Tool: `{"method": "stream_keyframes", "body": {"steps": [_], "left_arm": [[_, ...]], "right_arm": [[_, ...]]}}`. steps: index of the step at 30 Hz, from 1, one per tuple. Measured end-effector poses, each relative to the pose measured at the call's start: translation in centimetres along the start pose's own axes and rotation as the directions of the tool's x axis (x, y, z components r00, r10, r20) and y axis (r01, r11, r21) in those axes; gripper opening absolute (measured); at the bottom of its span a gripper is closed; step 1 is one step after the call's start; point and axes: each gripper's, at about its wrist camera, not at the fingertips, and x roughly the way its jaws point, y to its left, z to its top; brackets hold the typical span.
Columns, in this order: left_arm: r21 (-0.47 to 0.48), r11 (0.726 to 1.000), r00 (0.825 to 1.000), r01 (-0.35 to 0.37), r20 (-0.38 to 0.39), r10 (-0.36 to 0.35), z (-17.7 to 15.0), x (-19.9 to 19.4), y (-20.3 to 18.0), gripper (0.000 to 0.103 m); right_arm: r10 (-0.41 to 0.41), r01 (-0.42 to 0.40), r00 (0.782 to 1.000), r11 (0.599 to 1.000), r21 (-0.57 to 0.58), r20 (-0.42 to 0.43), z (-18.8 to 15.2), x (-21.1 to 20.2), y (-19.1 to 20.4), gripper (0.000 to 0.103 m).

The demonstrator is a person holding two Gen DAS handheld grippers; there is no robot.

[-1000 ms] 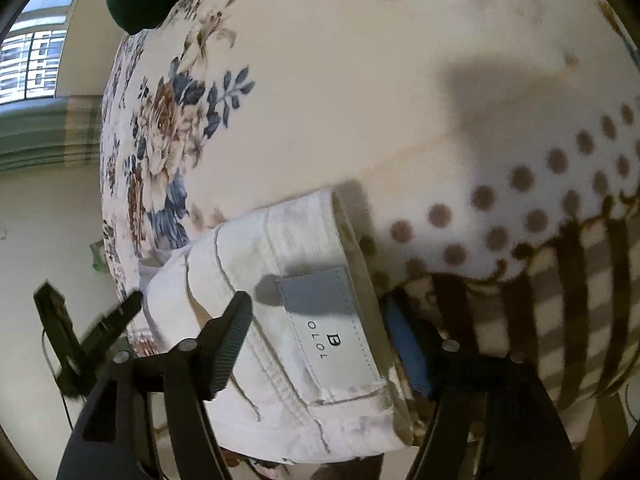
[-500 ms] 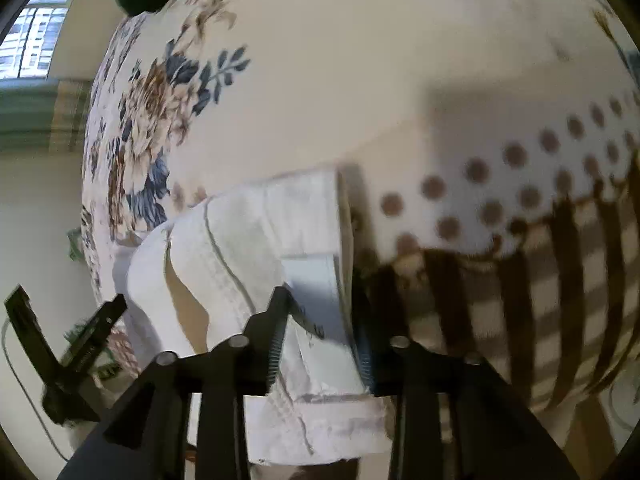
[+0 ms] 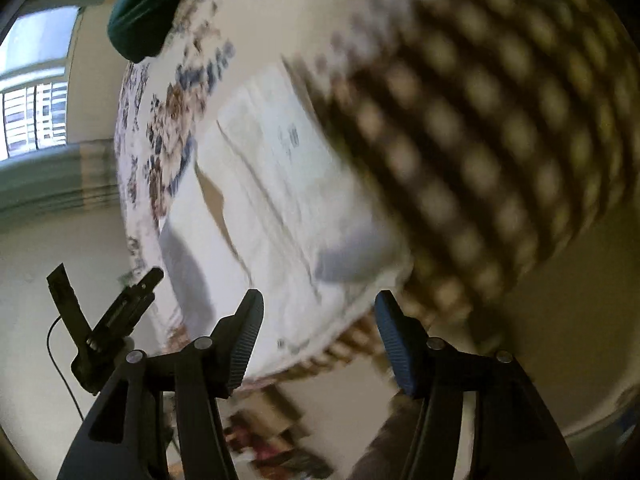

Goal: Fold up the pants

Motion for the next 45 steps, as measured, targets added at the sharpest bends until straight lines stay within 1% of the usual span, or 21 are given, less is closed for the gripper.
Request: {"method": "stream_keyframes", "body": {"steps": [2,4,7,9,10,12,14,17,21,23,26,28,29,30,32,35,39,42,43,44,45], "left_arm": [[0.005,1.0,1.0,-0.007,0.001,0.007,-0.3,-0.3,0.1,0.071],[-0.003,1.0,1.0,0.014,-0.005,-0.014,-0.6,-0.5,0.4,0.071],[-0.08,0.992,0.994,0.101,-0.026,-0.103,-1.2,-0.5,1.8,0.071],[-0.177,0.968,0.981,0.18,-0.035,-0.189,-2.0,-0.1,3.4,0.072],[-0.209,0.956,0.975,0.207,-0.038,-0.22,-2.3,0.1,4.0,0.078],[-0.273,0.929,0.962,0.251,-0.039,-0.271,-3.1,0.7,4.9,0.083],[-0.328,0.894,0.941,0.305,-0.041,-0.335,-4.0,1.6,5.7,0.085],[-0.379,0.856,0.914,0.351,-0.059,-0.401,-5.0,3.4,6.1,0.092],[-0.44,0.802,0.861,0.403,-0.114,-0.496,-6.0,6.3,5.9,0.092],[-0.453,0.779,0.838,0.433,-0.117,-0.533,-6.2,7.0,5.6,0.092],[-0.436,0.776,0.83,0.455,-0.109,-0.548,-5.8,6.8,5.3,0.092],[-0.429,0.772,0.824,0.469,-0.102,-0.557,-5.5,6.9,5.3,0.092],[-0.434,0.763,0.816,0.48,-0.099,-0.569,-5.3,7.1,5.3,0.092],[-0.438,0.758,0.812,0.483,-0.1,-0.576,-5.2,7.3,5.4,0.092],[-0.448,0.742,0.796,0.498,-0.103,-0.596,-5.2,7.9,5.4,0.092],[-0.46,0.723,0.778,0.516,-0.1,-0.62,-5.1,8.5,5.3,0.092],[-0.466,0.7,0.757,0.541,-0.093,-0.647,-4.9,9.1,4.9,0.092],[-0.48,0.678,0.742,0.557,-0.078,-0.665,-4.6,9.5,4.7,0.092],[-0.472,0.674,0.742,0.568,-0.062,-0.668,-4.5,9.3,4.7,0.088],[-0.461,0.67,0.74,0.582,-0.042,-0.671,-4.3,9.0,4.5,0.079],[-0.445,0.671,0.741,0.593,-0.025,-0.672,-4.3,8.5,4.5,0.065]], "right_arm": [[0.024,-0.024,0.999,0.999,0.03,-0.031,-0.8,1.6,-0.5,0.061],[0.071,-0.069,0.996,0.997,0.043,-0.055,-1.3,3.3,-0.6,0.061],[0.076,-0.074,0.995,0.997,0.027,-0.072,-1.7,5.3,-0.1,0.067],[0.083,-0.081,0.994,0.996,0.035,-0.072,-1.8,6.1,0.0,0.069],[0.085,-0.083,0.994,0.996,0.043,-0.065,-1.9,6.3,-0.1,0.07],[0.101,-0.098,0.993,0.993,0.066,-0.055,-2.1,6.5,-0.4,0.071],[0.123,-0.117,0.991,0.988,0.097,-0.054,-2.1,7.1,-0.9,0.071],[0.153,-0.14,0.985,0.978,0.157,-0.076,-2.0,8.7,-1.7,0.073],[0.232,-0.207,0.969,0.951,0.229,-0.088,-2.2,10.5,-2.3,0.075],[0.236,-0.22,0.97,0.954,0.203,-0.06,-2.2,10.2,-1.7,0.075],[0.318,-0.318,0.948,0.941,0.114,0.014,-2.8,8.4,0.5,0.075],[0.35,-0.352,0.936,0.933,0.071,0.039,-2.7,7.9,1.5,0.075],[0.349,-0.351,0.936,0.935,0.058,0.041,-2.5,8.0,1.6,0.075],[0.298,-0.299,0.954,0.953,0.051,0.03,-2.1,8.8,1.4,0.075],[0.247,-0.247,0.969,0.966,0.078,0.013,-1.6,10.0,0.6,0.075],[0.282,-0.281,0.96,0.955,0.096,0.006,-1.4,10.9,-0.4,0.075],[0.334,-0.335,0.942,0.933,0.13,0.028,-1.2,11.9,-0.6,0.088],[0.339,-0.342,0.94,0.934,0.104,0.04,-1.0,12.7,0.1,0.088],[0.336,-0.339,0.941,0.936,0.089,0.048,-0.8,12.5,0.2,0.086],[0.328,-0.331,0.943,0.941,0.069,0.058,-1.1,12.4,0.6,0.083],[0.313,-0.316,0.948,0.947,0.055,0.062,-1.3,11.9,0.7,0.063]]}}
